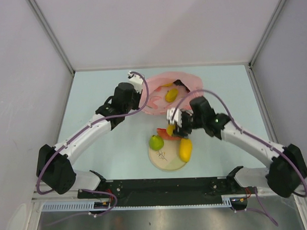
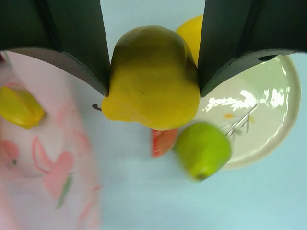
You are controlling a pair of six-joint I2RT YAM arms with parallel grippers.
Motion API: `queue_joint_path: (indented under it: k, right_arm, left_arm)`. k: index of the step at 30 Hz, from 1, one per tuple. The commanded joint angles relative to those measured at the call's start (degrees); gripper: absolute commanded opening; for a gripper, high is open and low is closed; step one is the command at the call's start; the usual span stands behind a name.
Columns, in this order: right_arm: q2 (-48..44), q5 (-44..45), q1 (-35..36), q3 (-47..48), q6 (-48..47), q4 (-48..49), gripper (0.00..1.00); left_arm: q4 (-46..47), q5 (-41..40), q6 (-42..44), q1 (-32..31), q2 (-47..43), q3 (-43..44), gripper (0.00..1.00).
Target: Take the fake fruits out of the plastic bag
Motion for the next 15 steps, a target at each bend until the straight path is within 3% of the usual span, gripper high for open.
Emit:
queue_joint_path:
  k: [1, 3, 15]
  right_arm:
    - [-12.67, 9.46, 6.18, -15.76, -14.48, 14.56, 0.20]
    - [-14.37, 9.20, 6.72, -18.52, -16.60, 18.53, 0.20]
    - [-19.02, 2.08, 9.70, -24.41, -30.67, 18.01, 0.18]
  left_arm:
    - [2.84, -0.63, -0.16, -0.27, -0.34, 0.81, 0.00]
    - [3.10, -0.81, -0.08, -0.19, -0.61, 0.63, 0.00]
    - [3.55, -0.54, 1.94, -0.27, -1.49, -0.60, 0.00]
